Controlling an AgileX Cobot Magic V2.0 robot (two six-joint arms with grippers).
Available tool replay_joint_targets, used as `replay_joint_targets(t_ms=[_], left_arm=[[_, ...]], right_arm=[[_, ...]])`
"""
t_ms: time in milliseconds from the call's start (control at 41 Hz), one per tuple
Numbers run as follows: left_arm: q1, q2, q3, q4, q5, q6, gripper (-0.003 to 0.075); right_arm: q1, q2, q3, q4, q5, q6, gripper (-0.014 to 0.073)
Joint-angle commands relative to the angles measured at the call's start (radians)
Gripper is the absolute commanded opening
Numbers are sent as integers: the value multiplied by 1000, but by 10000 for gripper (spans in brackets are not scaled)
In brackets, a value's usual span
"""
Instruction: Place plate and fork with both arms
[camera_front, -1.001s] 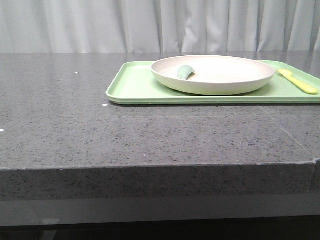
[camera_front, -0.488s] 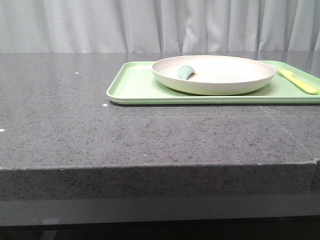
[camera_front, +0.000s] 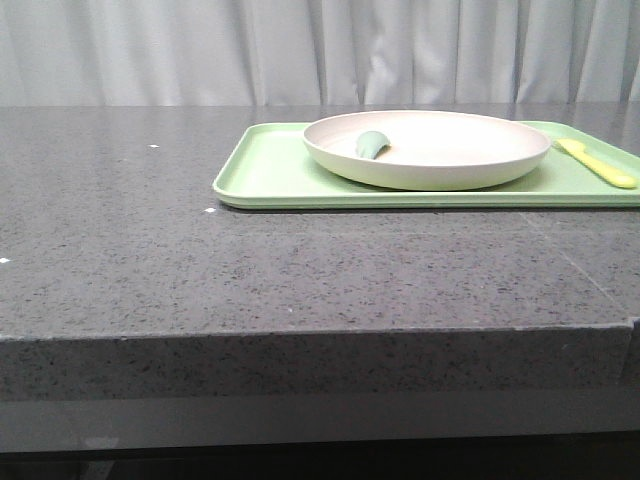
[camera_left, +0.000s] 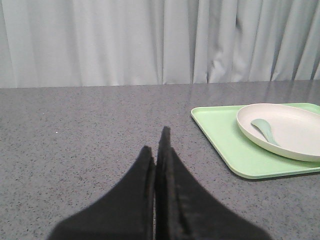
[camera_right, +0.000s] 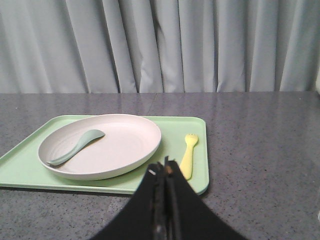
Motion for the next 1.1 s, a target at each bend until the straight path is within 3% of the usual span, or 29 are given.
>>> replay_joint_targets(t_ms=[0,293,610,781,1074], left_arm=[[1,10,-24,0,-80,-11,-18],[17,-17,22,0,-106,-11,-18],[234,-183,191,-11,-122,-11,-18],[289,-180,277,-13,-201,-11,-18],[289,-180,453,-13,-390,-11,-18]], right_arm=[[1,11,-26,-13,-88,-7,-64],[1,11,-26,-13,-88,-7,-64],[1,11,-26,-13,-88,-7,-64],[1,11,-26,-13,-89,-7,-64],[1,11,-26,-13,-89,-7,-64]])
